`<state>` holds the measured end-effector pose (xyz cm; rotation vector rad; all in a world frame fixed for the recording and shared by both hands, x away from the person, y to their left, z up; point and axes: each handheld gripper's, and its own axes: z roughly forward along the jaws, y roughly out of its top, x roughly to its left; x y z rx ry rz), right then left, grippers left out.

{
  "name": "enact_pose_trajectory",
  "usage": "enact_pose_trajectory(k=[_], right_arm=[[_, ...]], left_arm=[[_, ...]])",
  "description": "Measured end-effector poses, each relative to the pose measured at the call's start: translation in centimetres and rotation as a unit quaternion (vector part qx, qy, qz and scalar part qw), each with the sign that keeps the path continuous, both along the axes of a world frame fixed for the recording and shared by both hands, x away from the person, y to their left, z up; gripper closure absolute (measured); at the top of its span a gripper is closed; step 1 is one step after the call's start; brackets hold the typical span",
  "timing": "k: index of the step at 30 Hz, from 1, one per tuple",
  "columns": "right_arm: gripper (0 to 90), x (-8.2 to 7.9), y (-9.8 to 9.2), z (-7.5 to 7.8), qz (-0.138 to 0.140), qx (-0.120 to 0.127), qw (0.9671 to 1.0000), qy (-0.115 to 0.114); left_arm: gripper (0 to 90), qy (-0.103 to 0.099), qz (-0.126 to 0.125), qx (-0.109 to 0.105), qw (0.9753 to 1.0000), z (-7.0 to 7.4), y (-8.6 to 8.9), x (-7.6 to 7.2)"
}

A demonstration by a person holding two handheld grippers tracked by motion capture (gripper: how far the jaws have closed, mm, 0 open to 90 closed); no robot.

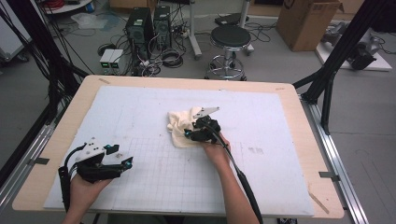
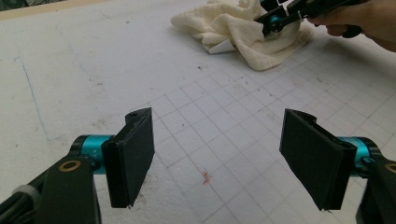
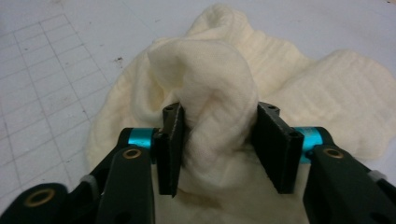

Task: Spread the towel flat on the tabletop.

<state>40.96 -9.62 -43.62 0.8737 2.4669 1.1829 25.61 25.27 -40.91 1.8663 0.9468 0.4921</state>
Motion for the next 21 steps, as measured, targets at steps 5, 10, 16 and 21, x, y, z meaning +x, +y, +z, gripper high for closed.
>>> enact_pose_trajectory(k=[5, 10, 16, 21], right_arm=[[68.2, 0.0, 0.1, -0.1, 0.002, -0.003, 1.0000, 0.003], [72.7, 0.1, -0.2, 0.1, 0.004, 0.004, 0.9999, 0.010], [75.3, -0.3, -0.9, 1.3, 0.006, 0.015, 0.9998, 0.007], [75.9, -0.8, -1.5, 2.5, 0.007, 0.027, 0.9996, 0.000]], left_arm=[[26.6, -0.001, 0.001, 0.002, 1.0000, 0.0, 0.0, 0.0], [26.6, -0.002, 0.002, 0.004, 1.0000, -0.1, 0.0, 0.0], [26.4, -0.003, 0.001, 0.005, 1.0000, -0.1, 0.0, 0.0], [26.4, -0.003, 0.002, 0.004, 1.0000, -0.1, 0.0, -0.1]])
